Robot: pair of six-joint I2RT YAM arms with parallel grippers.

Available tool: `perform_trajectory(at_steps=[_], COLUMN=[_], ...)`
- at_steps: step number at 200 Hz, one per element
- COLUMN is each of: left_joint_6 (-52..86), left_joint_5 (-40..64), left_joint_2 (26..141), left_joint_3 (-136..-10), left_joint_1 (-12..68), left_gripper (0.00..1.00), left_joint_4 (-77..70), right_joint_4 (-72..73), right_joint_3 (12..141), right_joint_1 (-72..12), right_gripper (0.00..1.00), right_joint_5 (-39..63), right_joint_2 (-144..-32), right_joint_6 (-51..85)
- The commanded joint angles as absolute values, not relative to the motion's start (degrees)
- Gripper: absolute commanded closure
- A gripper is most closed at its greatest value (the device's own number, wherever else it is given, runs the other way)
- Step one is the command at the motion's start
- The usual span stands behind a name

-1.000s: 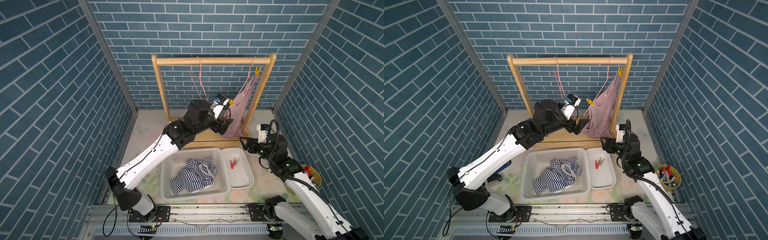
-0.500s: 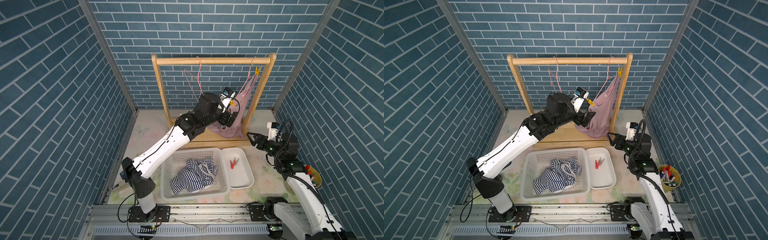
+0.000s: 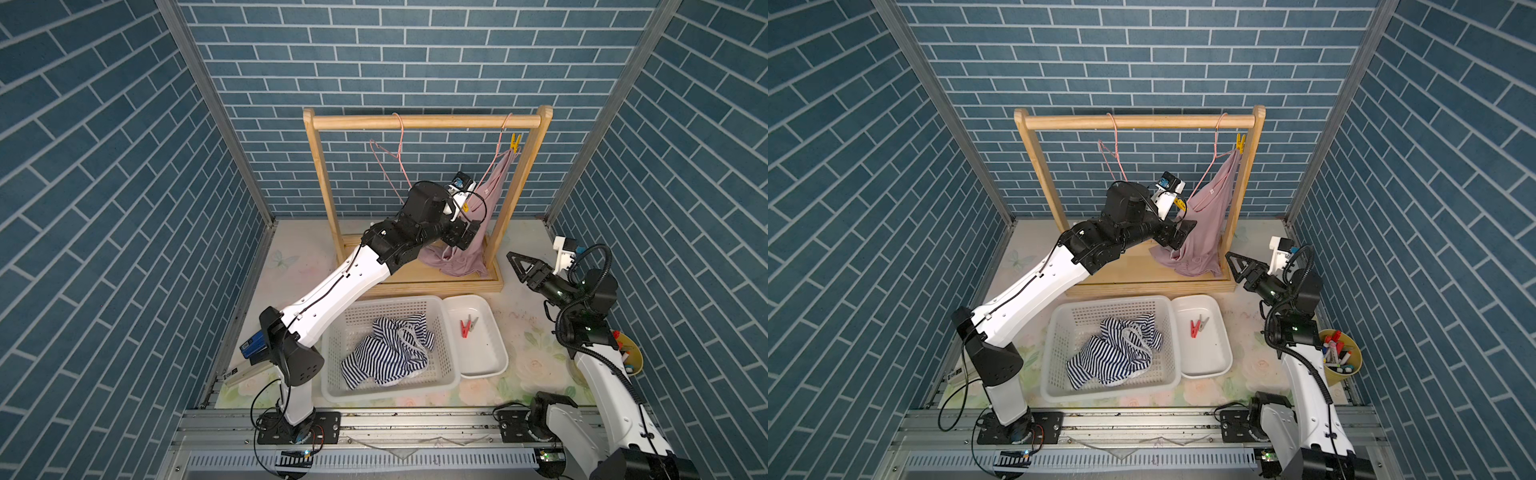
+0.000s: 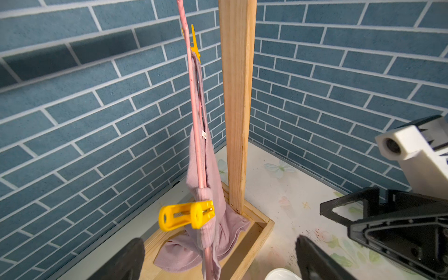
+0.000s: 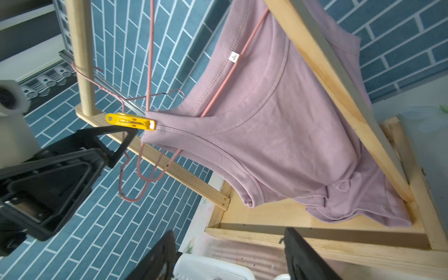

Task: Remove the clothespins securing tank tops to the hanger
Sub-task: Pick up the hanger from the clothesline.

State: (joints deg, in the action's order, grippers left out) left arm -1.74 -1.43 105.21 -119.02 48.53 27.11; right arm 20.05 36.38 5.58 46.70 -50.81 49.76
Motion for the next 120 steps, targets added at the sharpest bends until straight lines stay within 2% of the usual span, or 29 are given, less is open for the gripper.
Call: perform_trajectory(at_steps=[1,29,100,120], left_joint_6=[-0.6,0.0,0.9,1.1], left_joint_5=[-0.3,1.0,0.8,0.3], left_joint_2=[106.1,106.4,108.6,110.0], left_joint_3=[-120.5,-120.3,-121.4,-122.8], left_joint_1=[47.9,47.6,47.3,47.0], left_gripper=[0.01,0.01,0.01,0.07], left_joint_4=[27.9,27.6,27.8,28.5], right_joint_4=[27.1,30.4,27.1,24.2], right_joint_3=[38.1,38.9,39.7,40.3], right_joint_1=[6.1,6.2,6.2,6.2], right_gripper=[0.29,0.29,0.29,0.29], right_joint_5=[50.1,51.7,51.4,51.1], right_joint_2=[-51.2,-50.7,-46.0,-45.2], right_joint_6=[55.3,57.7,56.5,54.7])
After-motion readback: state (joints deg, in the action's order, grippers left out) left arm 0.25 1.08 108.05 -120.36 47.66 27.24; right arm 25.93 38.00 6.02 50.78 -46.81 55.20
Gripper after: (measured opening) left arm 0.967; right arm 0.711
